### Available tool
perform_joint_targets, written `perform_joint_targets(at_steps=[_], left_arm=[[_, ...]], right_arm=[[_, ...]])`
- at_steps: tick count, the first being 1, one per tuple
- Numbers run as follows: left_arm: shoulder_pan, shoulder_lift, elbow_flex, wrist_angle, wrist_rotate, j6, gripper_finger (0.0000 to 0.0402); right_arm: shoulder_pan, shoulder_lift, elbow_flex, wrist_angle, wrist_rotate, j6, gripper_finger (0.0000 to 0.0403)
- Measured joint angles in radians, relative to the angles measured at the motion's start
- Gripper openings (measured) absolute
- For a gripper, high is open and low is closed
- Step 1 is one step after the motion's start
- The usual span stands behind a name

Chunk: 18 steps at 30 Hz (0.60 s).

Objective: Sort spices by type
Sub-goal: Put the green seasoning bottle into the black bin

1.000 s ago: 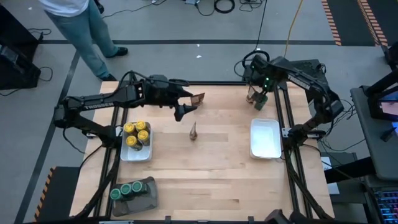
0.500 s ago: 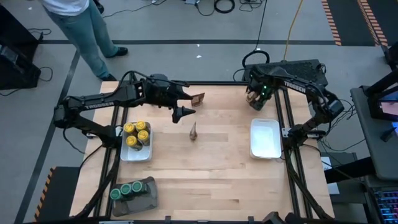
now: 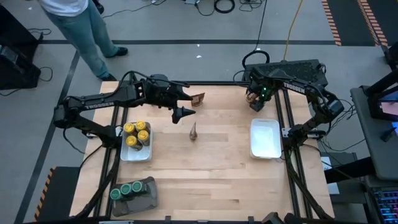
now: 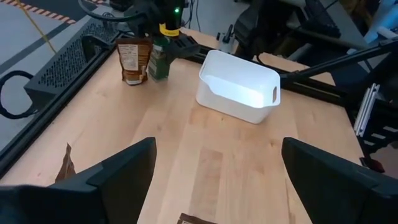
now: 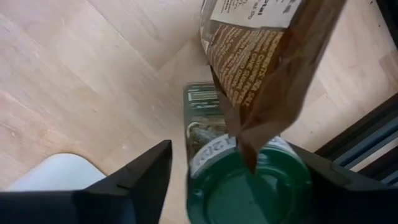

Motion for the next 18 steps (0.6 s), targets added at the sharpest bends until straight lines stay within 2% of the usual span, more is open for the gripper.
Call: perform_joint_targets(at_steps=[8, 14, 18], left_arm=[[-0.002, 0.000, 0.000, 0.000, 0.002, 0.000, 0.0350], [-0.016, 0.000, 0.000, 0.000, 0.003, 0.000, 0.0350], [-0.027, 0.000, 0.000, 0.000, 0.004, 0.001, 0.0350]], right_arm=[[0.000, -0.002, 0.002, -0.044, -0.007, -0.001, 0.0169], [0.014, -0.027, 0.000, -0.089, -0.005, 0.031, 0.0170], [0.054, -0.069, 0.000, -0.089, -0.008, 0.054, 0.0192]])
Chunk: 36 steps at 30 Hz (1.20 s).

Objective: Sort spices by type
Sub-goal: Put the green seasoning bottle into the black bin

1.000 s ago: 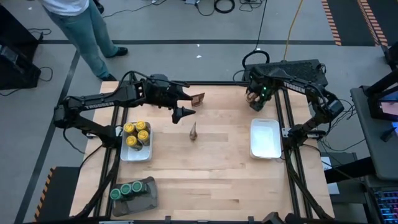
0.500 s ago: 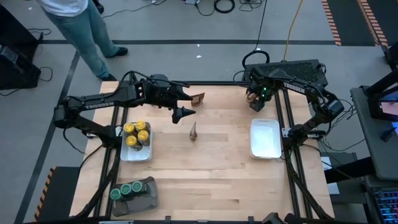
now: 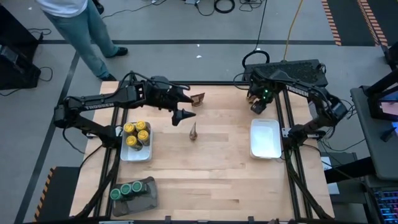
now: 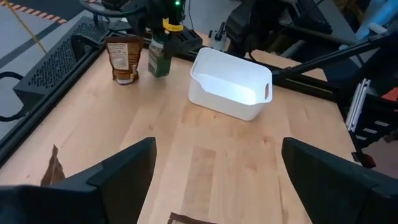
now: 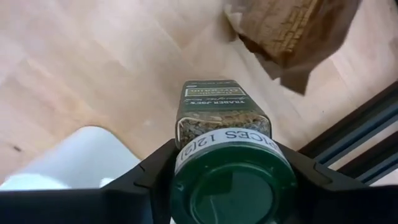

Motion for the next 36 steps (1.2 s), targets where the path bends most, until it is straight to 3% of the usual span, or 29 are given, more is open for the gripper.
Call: perform_joint_targets(at_steps=[7, 16, 23, 30, 36], left_arm=[[-0.008, -0.022, 0.000, -0.002, 0.000, 0.025, 0.0350], [-0.008, -0.103, 0.000, -0.020, 0.000, 0.055, 0.0350], [-0.008, -0.146, 0.000, -0.048, -0.001, 0.084, 0.0350], [-0.008, -0.150, 0.000, -0.103, 0.001, 0.124, 0.0350], [-0.008, -0.149, 0.000, -0.141, 0.021, 0.185, 0.0350]], right_arm=[[0.082, -0.064, 0.044, -0.091, 0.000, 0.079, 0.0180], [0.247, -0.073, 0.271, -0.175, -0.011, 0.176, 0.0181], [0.396, -0.073, 0.426, -0.110, -0.084, 0.297, 0.0177], [0.562, -0.054, 0.439, 0.007, -0.107, 0.406, 0.0179], [0.676, 0.036, 0.439, 0.063, -0.107, 0.497, 0.0179]])
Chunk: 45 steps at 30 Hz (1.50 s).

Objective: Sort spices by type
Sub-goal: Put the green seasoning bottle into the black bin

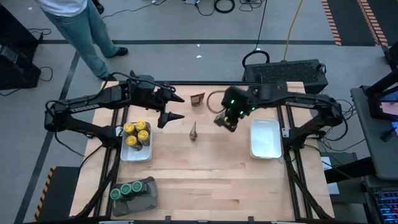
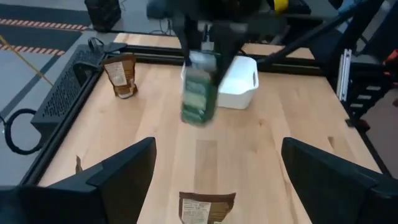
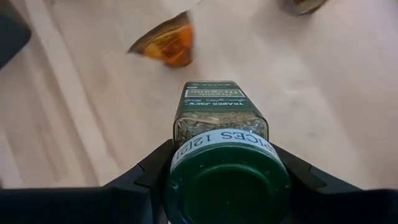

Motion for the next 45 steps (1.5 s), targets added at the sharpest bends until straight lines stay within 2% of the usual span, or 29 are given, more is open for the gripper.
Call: perform_joint_targets(at_steps=[12, 15, 22, 31, 38, 45], left_arm=[[0.000, 0.000, 0.000, -0.042, 0.053, 0.102, 0.0350], [0.000, 0.000, 0.000, -0.058, 0.085, 0.123, 0.0350], [0.000, 0.000, 0.000, -0.062, 0.156, 0.139, 0.0350], [-0.004, 0.000, 0.000, -0.082, 0.186, 0.129, 0.0350], [-0.036, 0.000, 0.000, -0.148, 0.184, 0.059, 0.0350], [-0.085, 0.000, 0.000, -0.393, 0.036, -0.026, 0.0350]], right_arm=[[0.191, 0.111, 0.000, 0.157, -0.026, 0.249, 0.0180], [0.224, 0.154, 0.001, 0.226, -0.062, 0.306, 0.0180], [0.289, 0.296, 0.163, 0.186, -0.068, 0.383, 0.0180], [0.304, 0.485, 0.419, 0.031, -0.066, 0.310, 0.0180], [0.296, 0.583, 0.524, -0.024, -0.070, 0.181, 0.0180], [0.297, 0.586, 0.529, -0.076, -0.022, 0.058, 0.0180]])
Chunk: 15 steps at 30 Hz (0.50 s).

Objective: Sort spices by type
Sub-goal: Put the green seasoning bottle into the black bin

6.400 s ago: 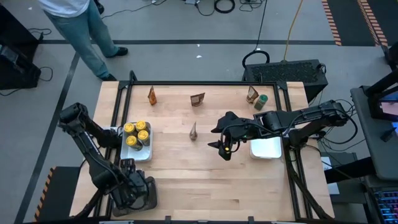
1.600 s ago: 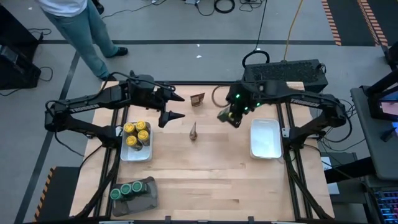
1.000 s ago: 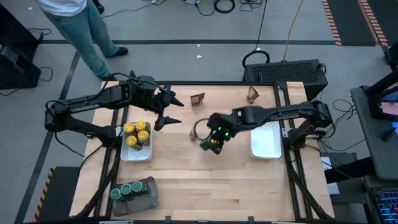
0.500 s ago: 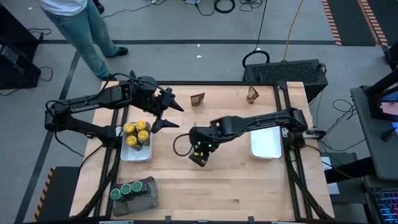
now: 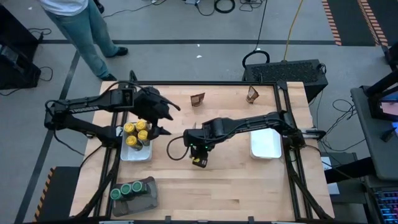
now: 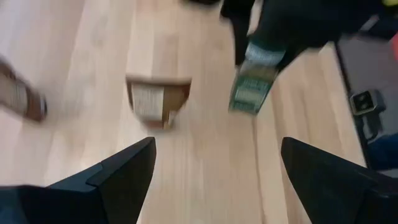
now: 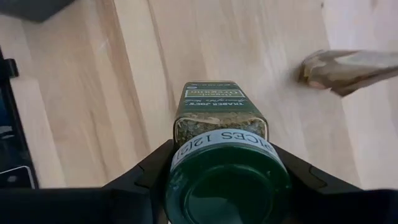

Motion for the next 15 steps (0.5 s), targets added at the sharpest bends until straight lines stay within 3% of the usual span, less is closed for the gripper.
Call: perform_joint_targets(at_steps=[4, 9, 15], left_arm=[[-0.039, 0.000, 0.000, -0.069, -0.026, -0.064, 0.0350], [-0.123, -0.003, -0.001, -0.155, -0.140, -0.165, 0.0350], [-0.240, -0.006, -0.040, -0.153, -0.241, -0.262, 0.0350]], right_arm=[[-0.001, 0.001, 0.000, 0.010, 0.007, -0.037, 0.0180], [0.004, 0.042, 0.000, 0.014, 0.007, -0.055, 0.0180], [0.007, 0.069, 0.000, 0.017, 0.006, -0.042, 0.0180]])
